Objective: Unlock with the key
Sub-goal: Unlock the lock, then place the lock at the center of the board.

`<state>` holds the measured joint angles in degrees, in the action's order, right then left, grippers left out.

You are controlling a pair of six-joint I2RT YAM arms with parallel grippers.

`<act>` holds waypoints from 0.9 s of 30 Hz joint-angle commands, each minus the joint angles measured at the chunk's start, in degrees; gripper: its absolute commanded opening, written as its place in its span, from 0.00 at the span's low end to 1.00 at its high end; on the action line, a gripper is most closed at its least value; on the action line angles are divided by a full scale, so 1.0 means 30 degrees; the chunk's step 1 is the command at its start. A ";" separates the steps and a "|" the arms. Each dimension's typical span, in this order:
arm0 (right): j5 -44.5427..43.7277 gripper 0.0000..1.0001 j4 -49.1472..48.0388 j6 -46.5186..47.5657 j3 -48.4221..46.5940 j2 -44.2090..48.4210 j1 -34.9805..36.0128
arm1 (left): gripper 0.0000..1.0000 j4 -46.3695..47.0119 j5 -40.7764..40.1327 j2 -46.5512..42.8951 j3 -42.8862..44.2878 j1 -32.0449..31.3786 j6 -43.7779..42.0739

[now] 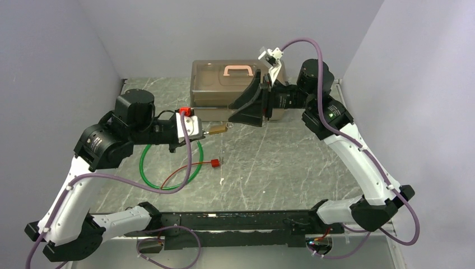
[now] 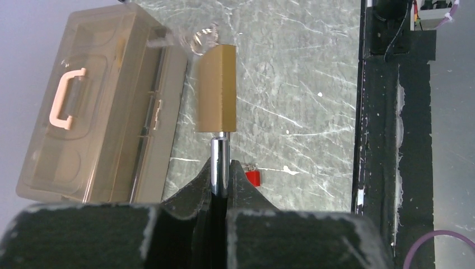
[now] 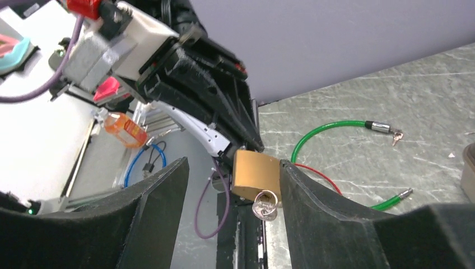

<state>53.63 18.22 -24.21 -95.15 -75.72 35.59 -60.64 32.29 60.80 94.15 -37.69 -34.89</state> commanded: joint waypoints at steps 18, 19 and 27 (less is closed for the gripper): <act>0.0713 0.61 -0.1620 0.4832 0.3435 0.1647 0.1737 | 0.00 0.1470 0.1976 0.0602 0.1689 0.0075 0.1368; 0.0770 0.60 -0.1447 0.5120 0.3379 0.1542 0.1975 | 0.00 0.1461 0.2027 0.0643 0.1718 0.0072 0.1417; 0.0650 0.34 -0.0625 0.5921 0.3161 0.0984 0.3350 | 0.00 0.1941 0.2087 0.0539 0.1040 0.0299 0.2072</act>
<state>54.41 16.71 -8.25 -84.44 -71.94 44.40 -61.69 36.34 63.20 96.77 -37.47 -30.72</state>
